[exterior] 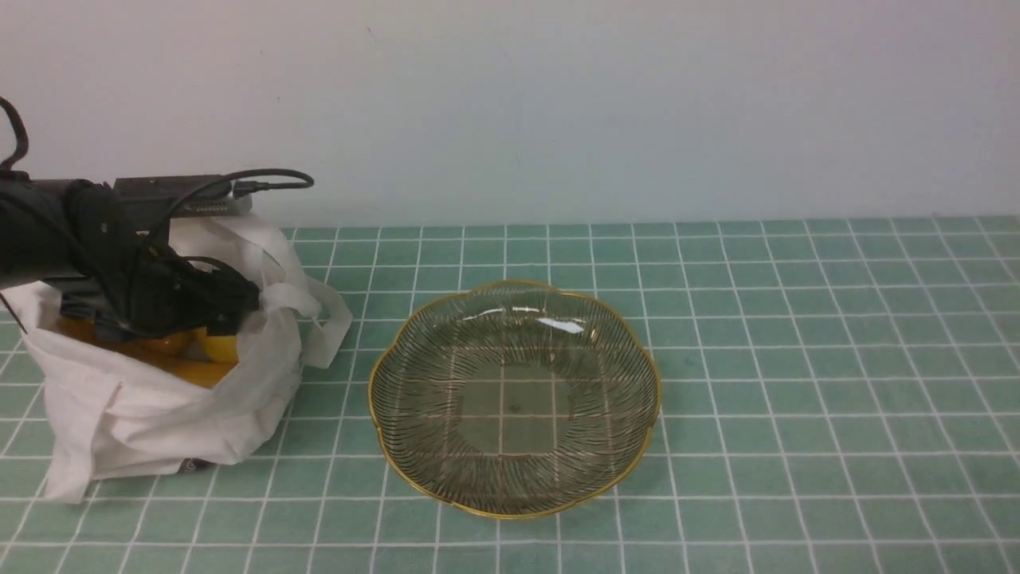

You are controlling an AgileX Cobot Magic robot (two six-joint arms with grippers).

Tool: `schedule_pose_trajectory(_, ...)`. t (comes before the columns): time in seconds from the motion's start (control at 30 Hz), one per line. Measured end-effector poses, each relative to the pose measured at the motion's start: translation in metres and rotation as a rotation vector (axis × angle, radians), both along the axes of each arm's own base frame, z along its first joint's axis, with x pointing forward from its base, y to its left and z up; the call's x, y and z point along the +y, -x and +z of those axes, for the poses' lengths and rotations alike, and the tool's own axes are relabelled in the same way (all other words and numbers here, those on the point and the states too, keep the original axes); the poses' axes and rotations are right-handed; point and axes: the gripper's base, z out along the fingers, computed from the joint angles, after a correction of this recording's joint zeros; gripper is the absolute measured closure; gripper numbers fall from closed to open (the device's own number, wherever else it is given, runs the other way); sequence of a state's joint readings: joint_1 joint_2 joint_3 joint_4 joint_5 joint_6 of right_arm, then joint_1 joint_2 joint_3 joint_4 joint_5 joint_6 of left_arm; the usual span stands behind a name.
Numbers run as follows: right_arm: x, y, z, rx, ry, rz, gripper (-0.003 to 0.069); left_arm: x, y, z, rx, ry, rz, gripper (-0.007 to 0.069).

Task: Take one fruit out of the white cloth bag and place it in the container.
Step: 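Reach into the bag and grasp the lemon with the left gripper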

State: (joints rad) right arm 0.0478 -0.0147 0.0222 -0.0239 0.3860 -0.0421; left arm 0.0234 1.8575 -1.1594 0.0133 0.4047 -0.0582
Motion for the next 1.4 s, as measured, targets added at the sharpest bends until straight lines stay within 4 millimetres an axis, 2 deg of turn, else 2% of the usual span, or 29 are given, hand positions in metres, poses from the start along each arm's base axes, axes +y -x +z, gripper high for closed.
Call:
schedule_pose_trajectory(0.27, 0.0, 0.0, 0.0, 0.0, 0.0, 0.0, 0.0674, -0.022, -0.005, 0.002, -0.061, 0.001, -0.058, 0.0062)
schedule_pose_trajectory(0.43, 0.0, 0.0, 0.0, 0.0, 0.0, 0.0, 0.0674, -0.026, -0.009, 0.003, -0.108, 0.003, -0.067, 0.0062)
schedule_pose_trajectory(0.87, 0.0, 0.0, 0.0, 0.0, 0.0, 0.0, 0.0674, -0.035, -0.02, -0.027, -0.116, 0.014, -0.08, 0.0063)
schedule_pose_trajectory(0.97, 0.0, 0.0, 0.0, 0.0, 0.0, 0.0, 0.0674, -0.036, -0.022, -0.033, -0.115, 0.014, -0.081, 0.009)
schedule_pose_trajectory(1.03, 0.0, 0.0, 0.0, 0.0, 0.0, 0.0, 0.0674, -0.036, -0.023, -0.032, -0.121, 0.015, -0.082, 0.0129)
schedule_pose_trajectory(1.2, 0.0, 0.0, 0.0, 0.0, 0.0, 0.0, 0.0674, -0.036, -0.022, -0.032, -0.11, 0.014, -0.082, 0.013)
schedule_pose_trajectory(1.4, 0.0, 0.0, 0.0, 0.0, 0.0, 0.0, 0.0674, -0.034, -0.007, -0.011, -0.02, -0.004, -0.091, 0.013)
